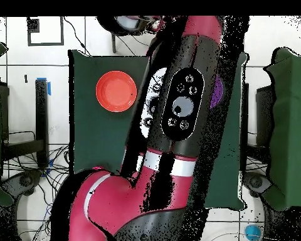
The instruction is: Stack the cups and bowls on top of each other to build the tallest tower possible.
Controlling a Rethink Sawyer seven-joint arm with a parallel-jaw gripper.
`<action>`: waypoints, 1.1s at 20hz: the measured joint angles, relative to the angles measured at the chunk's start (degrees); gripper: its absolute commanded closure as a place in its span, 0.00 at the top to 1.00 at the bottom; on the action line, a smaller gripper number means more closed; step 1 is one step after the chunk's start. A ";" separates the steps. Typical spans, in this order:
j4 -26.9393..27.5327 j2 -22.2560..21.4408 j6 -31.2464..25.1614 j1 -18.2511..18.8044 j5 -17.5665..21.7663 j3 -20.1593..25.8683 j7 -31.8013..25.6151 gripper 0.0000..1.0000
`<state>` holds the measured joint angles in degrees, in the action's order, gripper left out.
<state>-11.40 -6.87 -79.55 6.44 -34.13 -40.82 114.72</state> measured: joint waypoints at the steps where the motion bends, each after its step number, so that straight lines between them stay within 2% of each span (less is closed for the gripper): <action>1: -0.12 -0.31 -0.01 0.12 0.21 0.21 -0.15 1.00; 11: -0.12 -1.47 0.00 1.85 0.55 1.90 -0.71 1.00; 22: 1.19 0.49 0.00 4.59 0.59 2.09 -0.71 1.00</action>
<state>-10.20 -6.38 -79.55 11.02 -33.54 -38.72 114.02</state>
